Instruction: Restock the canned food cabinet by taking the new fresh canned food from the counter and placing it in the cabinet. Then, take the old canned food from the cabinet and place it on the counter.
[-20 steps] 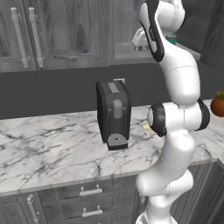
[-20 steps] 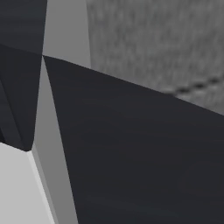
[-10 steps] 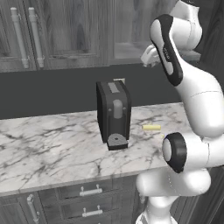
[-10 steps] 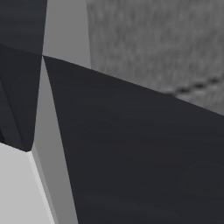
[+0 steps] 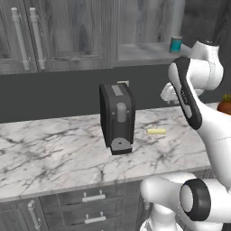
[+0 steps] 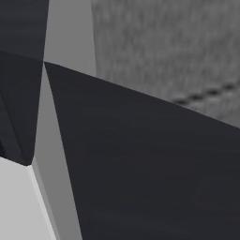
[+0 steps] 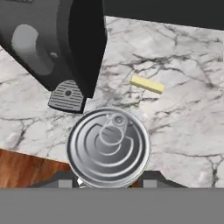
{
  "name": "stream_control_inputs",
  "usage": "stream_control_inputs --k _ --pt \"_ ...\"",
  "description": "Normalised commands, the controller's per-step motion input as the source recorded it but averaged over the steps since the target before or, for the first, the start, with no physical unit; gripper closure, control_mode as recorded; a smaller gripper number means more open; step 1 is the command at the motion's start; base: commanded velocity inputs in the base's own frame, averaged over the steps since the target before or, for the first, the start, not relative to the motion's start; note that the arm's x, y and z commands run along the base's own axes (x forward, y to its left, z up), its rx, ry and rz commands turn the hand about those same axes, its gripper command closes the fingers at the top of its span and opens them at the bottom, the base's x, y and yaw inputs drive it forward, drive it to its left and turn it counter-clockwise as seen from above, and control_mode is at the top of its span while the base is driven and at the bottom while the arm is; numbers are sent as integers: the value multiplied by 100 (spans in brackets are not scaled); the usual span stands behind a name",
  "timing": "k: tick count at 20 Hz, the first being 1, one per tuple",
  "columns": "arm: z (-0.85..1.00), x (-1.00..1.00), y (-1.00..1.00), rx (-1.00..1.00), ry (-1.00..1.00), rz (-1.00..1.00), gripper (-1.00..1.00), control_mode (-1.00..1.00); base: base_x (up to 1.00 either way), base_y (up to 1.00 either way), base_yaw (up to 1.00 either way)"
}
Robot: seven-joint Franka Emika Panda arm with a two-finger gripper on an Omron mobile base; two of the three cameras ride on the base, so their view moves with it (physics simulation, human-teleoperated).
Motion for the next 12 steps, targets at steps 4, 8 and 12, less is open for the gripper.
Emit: stream_control_inputs --k 4,8,12 --pt "-100 13 -100 0 15 -57 100 -100 0 0 0" --pt "-100 86 -79 0 15 -43 100 -100 0 0 0" --pt "-100 73 -96 0 18 -39 100 -100 0 0 0"
